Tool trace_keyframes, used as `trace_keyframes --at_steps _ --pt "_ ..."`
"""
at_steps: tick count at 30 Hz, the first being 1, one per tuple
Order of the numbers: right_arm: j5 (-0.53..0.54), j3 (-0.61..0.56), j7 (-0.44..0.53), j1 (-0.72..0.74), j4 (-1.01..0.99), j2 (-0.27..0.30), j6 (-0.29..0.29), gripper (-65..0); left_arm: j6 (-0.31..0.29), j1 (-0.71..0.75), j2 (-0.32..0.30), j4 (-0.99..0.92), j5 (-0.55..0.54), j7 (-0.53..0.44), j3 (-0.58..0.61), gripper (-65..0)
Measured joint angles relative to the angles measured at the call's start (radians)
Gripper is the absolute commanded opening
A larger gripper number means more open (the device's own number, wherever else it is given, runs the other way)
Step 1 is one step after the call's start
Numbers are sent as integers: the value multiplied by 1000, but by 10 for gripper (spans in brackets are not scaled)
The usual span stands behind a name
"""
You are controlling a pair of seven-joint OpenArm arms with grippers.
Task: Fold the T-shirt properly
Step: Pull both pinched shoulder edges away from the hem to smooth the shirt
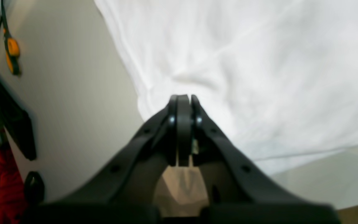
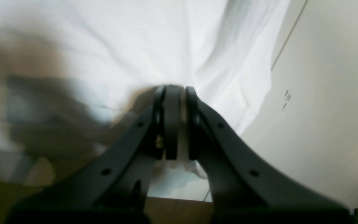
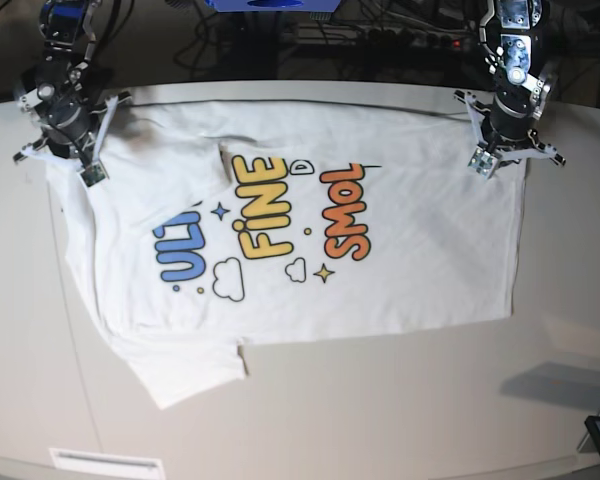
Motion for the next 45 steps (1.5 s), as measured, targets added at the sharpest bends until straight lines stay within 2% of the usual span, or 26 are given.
trace_keyframes --at_steps 3,10,17,45 --pt "-2 0 -2 0 4 0 0 -599 -1 1 2 36 -4 0 0 -650" --pt "-15 0 -92 -28 69 -6 23 -598 2 -39 27 51 -5 -1 -1 -650" --pt "-13 -1 -118 -5 70 -6 32 -596 0 -37 35 50 -7 0 -1 -650" --pt "-20 -5 -121 34 70 -3 31 -596 0 13 37 -46 -7 -4 0 -650"
